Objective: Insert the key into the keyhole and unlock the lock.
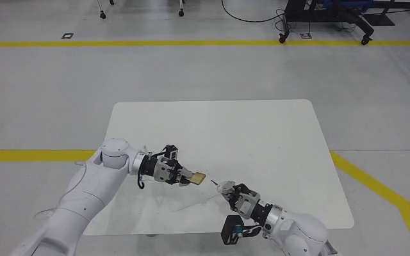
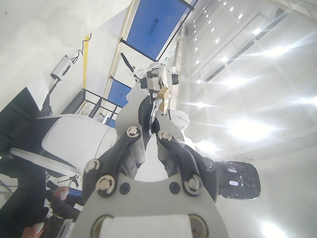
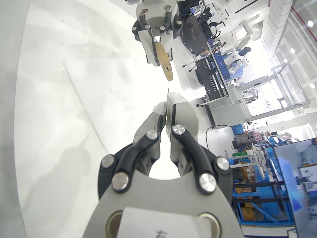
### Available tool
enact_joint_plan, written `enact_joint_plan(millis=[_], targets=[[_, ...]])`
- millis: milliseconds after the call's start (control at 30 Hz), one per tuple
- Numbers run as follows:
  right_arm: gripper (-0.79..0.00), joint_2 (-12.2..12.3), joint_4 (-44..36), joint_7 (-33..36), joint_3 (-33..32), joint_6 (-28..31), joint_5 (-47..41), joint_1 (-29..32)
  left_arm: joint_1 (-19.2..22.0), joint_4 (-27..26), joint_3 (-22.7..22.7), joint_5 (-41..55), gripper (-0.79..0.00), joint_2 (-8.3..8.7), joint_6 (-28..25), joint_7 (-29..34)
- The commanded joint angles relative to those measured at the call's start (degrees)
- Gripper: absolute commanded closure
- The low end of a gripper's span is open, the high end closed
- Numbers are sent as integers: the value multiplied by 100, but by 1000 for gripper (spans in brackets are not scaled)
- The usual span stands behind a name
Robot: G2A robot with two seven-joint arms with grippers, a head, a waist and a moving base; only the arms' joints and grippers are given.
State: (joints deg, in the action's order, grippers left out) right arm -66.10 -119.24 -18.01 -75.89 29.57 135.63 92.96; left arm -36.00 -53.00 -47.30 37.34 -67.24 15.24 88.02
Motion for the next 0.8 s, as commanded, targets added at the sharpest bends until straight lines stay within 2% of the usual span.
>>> enact_joint_plan(millis=[0,200,467,767], targets=[[0,16,-46,29,39,34,162,-13,53,55,82,-111,0,10,-232,-2],[0,69,-242,-51,132,70,468,31,103,180,213,-253,0,19,-913,-2],[0,156,-392,-184,280,-133,1234,152,109,234,288,38,0,20,-1192,-2],[0,201,-418,-64,483,-462,1765,209,143,178,470,182,0,55,-1188,-2]])
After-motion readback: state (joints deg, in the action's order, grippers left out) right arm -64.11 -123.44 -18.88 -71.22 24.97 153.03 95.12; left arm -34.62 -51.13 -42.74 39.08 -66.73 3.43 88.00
